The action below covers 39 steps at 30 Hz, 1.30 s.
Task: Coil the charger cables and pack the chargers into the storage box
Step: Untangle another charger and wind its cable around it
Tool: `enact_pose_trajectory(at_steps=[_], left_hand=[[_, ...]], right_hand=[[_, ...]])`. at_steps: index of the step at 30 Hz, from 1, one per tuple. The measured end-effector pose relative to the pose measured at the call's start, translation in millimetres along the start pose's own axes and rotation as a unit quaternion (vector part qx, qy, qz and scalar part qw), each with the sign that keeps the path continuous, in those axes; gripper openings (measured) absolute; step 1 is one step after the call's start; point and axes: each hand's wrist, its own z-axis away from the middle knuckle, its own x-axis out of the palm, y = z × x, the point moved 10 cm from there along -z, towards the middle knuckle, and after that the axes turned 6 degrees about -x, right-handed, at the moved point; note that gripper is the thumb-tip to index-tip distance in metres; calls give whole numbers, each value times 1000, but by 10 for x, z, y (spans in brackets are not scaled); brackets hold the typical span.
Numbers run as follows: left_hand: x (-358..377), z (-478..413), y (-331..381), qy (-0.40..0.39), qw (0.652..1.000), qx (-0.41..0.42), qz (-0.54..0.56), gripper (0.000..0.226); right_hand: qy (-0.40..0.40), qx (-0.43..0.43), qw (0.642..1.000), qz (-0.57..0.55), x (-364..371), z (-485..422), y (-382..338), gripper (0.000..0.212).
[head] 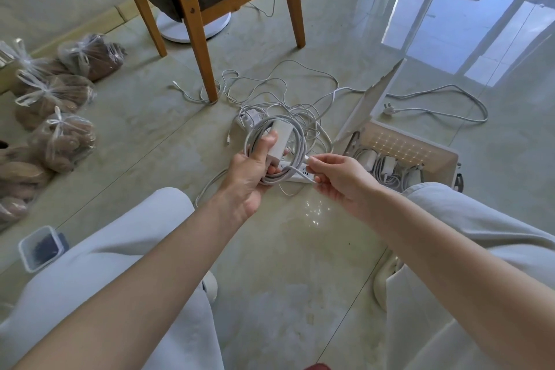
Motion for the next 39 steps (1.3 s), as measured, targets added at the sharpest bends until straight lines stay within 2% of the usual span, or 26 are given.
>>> enact_pose_trajectory(at_steps=[2, 4, 7, 17, 21, 25, 29, 31, 35, 37, 39], left_hand=[[-18, 7, -20, -8, 999, -25, 20, 32], [11, 11, -31, -34, 998, -47, 9, 30], [27, 13, -78, -49, 996, -75, -22, 28], [-58, -76, -268, -35, 990, -136, -33, 22], [-92, -120, -180, -31, 991, -123, -30, 22], [-150, -150, -137, -14, 993, -120, 3, 22], [-193, -163, -108, 1, 994, -110, -9, 24], [-189, -162, -138, 3, 994, -108, -31, 23], [-94, -118, -255, -11, 990, -112, -80, 19], [-35, -106, -295, -21, 989, -110, -96, 32], [-24, -111, -291, -22, 989, -105, -102, 40]], right_hand=[[-70, 13, 997, -32, 145, 10, -11, 12], [-127, 27, 988, -78, 250, 15, -31, 13], [-167, 41, 978, -121, 323, -8, 1, 15], [-57, 33, 974, -215, 315, -65, 251, 12], [-70, 8, 973, -220, 384, -54, 135, 19], [-94, 35, 971, -216, 431, 0, 91, 27], [-111, 34, 976, -183, 436, 24, 57, 31], [-76, 46, 982, -164, 352, -6, 108, 34], [58, 69, 982, -169, 15, -78, 248, 34], [76, 69, 977, -186, -35, -89, 257, 34], [51, 75, 976, -198, 31, -92, 248, 37]])
